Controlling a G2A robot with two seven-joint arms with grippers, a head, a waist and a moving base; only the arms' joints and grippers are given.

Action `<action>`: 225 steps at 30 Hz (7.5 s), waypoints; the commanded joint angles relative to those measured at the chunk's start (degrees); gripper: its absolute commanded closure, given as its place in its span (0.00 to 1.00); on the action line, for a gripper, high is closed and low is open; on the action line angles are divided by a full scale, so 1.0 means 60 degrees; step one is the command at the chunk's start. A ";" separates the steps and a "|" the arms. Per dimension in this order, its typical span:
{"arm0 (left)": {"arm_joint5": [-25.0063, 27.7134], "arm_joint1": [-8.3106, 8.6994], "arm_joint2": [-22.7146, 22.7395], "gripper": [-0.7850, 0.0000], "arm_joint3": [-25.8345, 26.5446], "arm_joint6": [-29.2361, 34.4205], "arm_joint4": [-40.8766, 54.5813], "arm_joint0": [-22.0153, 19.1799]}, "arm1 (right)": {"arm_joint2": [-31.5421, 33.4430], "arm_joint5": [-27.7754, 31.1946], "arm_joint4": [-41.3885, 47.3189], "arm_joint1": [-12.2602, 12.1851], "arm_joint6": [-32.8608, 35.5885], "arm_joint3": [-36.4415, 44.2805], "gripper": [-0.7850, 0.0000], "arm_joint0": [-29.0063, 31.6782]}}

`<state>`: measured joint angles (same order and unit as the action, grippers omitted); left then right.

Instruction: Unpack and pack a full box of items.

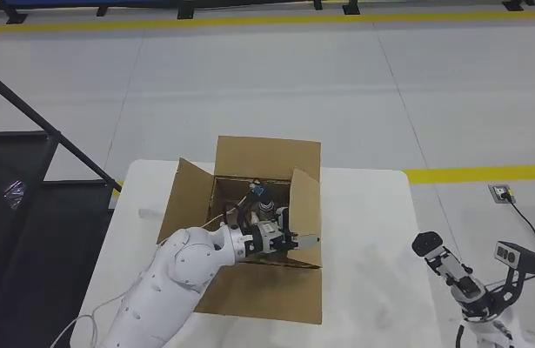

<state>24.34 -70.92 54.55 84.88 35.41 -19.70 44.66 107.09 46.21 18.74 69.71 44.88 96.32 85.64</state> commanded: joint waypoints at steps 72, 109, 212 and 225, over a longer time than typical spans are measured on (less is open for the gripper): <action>0.1825 0.0452 1.1162 0.00 0.4631 0.0526 0.1753 0.6387 | -0.6993 -0.5644 -0.9997 0.0154 0.1051 0.1240 0.00 -0.6177; 0.0035 0.0465 0.8703 0.00 0.4063 -0.0804 0.0890 0.6369 | -1.2231 -0.8592 -1.0524 0.2547 -0.0121 -0.6617 0.00 -1.0704; 0.0035 0.0465 0.8703 0.00 0.4063 -0.0804 0.0890 0.6369 | -0.5109 -0.6939 -1.6057 0.0911 0.0783 0.3925 0.00 -0.4058; 0.0035 0.0465 0.8703 0.00 0.4063 -0.0804 0.0890 0.6369 | -1.0311 -0.5196 -1.2965 0.2136 0.4056 -0.3924 0.00 -0.9791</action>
<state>24.55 -68.13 106.77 109.26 30.59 -14.35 82.87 47.67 15.77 -59.03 81.72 68.78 77.43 28.87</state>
